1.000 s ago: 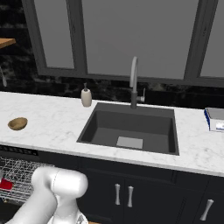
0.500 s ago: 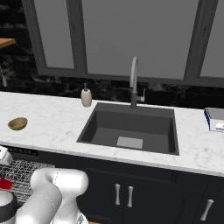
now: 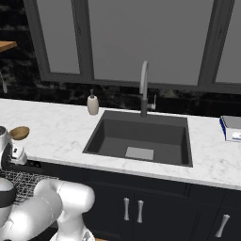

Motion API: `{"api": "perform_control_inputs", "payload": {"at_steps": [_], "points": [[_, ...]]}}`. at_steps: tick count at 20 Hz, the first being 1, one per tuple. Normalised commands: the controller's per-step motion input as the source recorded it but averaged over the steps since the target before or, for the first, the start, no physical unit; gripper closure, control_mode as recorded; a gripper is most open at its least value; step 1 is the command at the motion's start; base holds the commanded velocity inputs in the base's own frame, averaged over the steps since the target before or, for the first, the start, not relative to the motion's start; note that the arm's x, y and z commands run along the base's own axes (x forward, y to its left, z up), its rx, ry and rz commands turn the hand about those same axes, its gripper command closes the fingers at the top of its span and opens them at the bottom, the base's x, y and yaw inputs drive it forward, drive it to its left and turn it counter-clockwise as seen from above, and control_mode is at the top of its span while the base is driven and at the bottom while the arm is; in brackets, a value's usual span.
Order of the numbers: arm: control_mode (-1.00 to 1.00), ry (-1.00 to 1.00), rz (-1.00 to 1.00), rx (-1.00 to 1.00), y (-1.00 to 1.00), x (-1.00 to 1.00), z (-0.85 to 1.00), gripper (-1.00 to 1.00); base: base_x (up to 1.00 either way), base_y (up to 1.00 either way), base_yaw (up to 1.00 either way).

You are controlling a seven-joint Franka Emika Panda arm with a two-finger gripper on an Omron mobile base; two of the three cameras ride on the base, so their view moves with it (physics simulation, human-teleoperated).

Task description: Pick up the cup and bowl from the counter, place them in the dishwasher, and close the dishwasher door.

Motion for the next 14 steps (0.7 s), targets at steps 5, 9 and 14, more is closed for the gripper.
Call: {"api": "perform_control_inputs", "payload": {"at_steps": [5,9,14], "points": [[-1.0,0.0,0.01,0.0,0.0,0.52,0.43,-1.0,0.0,0.0,0.0],[-1.0,-0.01,0.04,-0.06,0.0,0.65,0.18,-1.0,0.0,0.0,0.0],[-1.0,-0.05,0.03,-0.08,0.0,0.58,0.22,-1.0,0.0,0.0,0.0]]}}
